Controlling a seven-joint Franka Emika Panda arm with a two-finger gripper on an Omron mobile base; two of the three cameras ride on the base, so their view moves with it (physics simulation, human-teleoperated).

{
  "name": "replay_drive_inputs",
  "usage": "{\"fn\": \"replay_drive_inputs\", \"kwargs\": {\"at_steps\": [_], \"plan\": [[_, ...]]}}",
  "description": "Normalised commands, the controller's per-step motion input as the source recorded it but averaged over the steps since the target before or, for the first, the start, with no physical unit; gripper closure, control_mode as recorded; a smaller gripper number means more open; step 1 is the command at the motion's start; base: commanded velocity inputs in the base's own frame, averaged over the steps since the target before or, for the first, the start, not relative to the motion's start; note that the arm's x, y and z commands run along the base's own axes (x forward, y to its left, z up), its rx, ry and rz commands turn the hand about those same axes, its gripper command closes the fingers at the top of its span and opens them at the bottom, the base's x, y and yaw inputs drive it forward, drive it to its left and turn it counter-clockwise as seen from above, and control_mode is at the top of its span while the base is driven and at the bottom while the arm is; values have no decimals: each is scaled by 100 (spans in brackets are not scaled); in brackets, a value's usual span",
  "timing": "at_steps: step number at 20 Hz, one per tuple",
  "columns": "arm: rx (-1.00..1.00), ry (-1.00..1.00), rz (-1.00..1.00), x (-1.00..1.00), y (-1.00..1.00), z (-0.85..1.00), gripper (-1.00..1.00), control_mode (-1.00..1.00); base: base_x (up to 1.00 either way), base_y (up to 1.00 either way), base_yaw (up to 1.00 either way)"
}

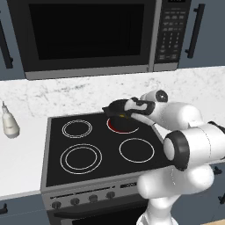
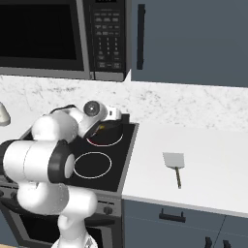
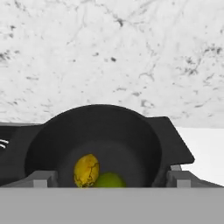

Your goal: Put the lime and lemon in the pot. Retrieve the spatula and lightly stir the vegetables in the pot.

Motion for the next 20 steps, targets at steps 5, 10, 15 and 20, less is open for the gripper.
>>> {"fn": "replay_drive_inputs", "kwargs": {"at_steps": [5, 10, 15, 20], "plan": [[0, -9, 0, -73, -9, 100, -100, -100, 0, 0, 0], [0, 0, 0, -85, -19, 99, -100, -100, 0, 0, 0], [0, 4, -1, -81, -31, 87, -100, -100, 0, 0, 0], [0, 40, -11, -64, -69, 23, -100, -100, 0, 0, 0]]}}
